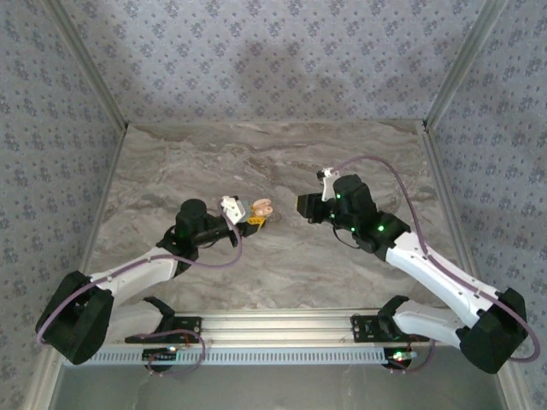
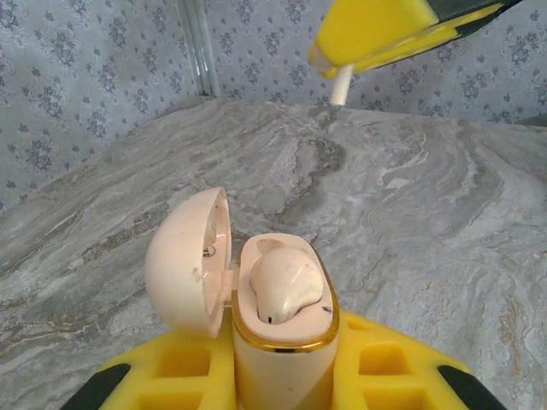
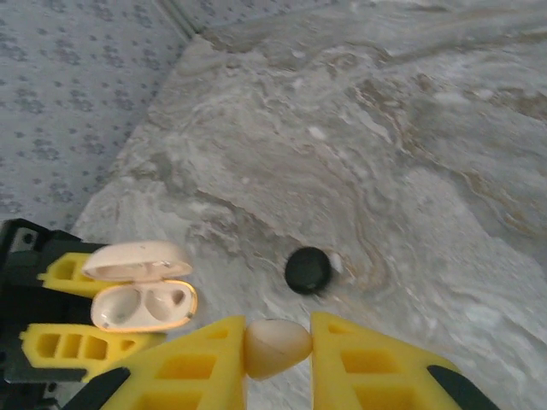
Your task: Insert wireless bluetooth earbuds into charging case
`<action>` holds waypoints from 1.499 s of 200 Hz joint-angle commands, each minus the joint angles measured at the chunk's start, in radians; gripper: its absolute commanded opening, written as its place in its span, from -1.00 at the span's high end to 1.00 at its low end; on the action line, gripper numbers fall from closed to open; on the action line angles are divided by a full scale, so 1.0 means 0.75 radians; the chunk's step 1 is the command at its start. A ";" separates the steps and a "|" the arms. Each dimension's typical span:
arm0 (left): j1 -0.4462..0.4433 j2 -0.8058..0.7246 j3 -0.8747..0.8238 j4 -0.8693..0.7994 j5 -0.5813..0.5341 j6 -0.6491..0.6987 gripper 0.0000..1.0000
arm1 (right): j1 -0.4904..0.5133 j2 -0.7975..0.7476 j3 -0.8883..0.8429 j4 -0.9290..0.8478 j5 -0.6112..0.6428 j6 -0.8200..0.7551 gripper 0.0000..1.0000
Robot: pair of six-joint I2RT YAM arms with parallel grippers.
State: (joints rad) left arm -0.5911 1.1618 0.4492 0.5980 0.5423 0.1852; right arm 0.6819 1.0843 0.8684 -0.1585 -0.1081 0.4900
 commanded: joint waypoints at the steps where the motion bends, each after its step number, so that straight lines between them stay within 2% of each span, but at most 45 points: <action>1: -0.008 0.005 0.044 0.064 0.040 -0.020 0.95 | 0.046 0.066 0.038 0.176 -0.055 -0.055 0.52; 105: -0.008 -0.011 0.040 0.062 0.032 -0.020 0.95 | 0.102 0.196 0.055 0.302 -0.155 -0.063 0.53; 232: -0.008 -0.025 0.035 0.073 0.042 -0.026 0.95 | 0.105 0.264 0.081 0.235 -0.132 -0.099 0.54; 300: -0.008 -0.032 0.036 0.064 0.036 -0.020 0.95 | 0.125 0.279 0.134 0.065 -0.124 -0.173 0.54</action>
State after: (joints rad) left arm -0.5911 1.1606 0.4492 0.6044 0.5499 0.1745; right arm 0.7650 1.2850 0.9291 -0.0242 -0.2127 0.4061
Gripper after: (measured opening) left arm 0.226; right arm 0.233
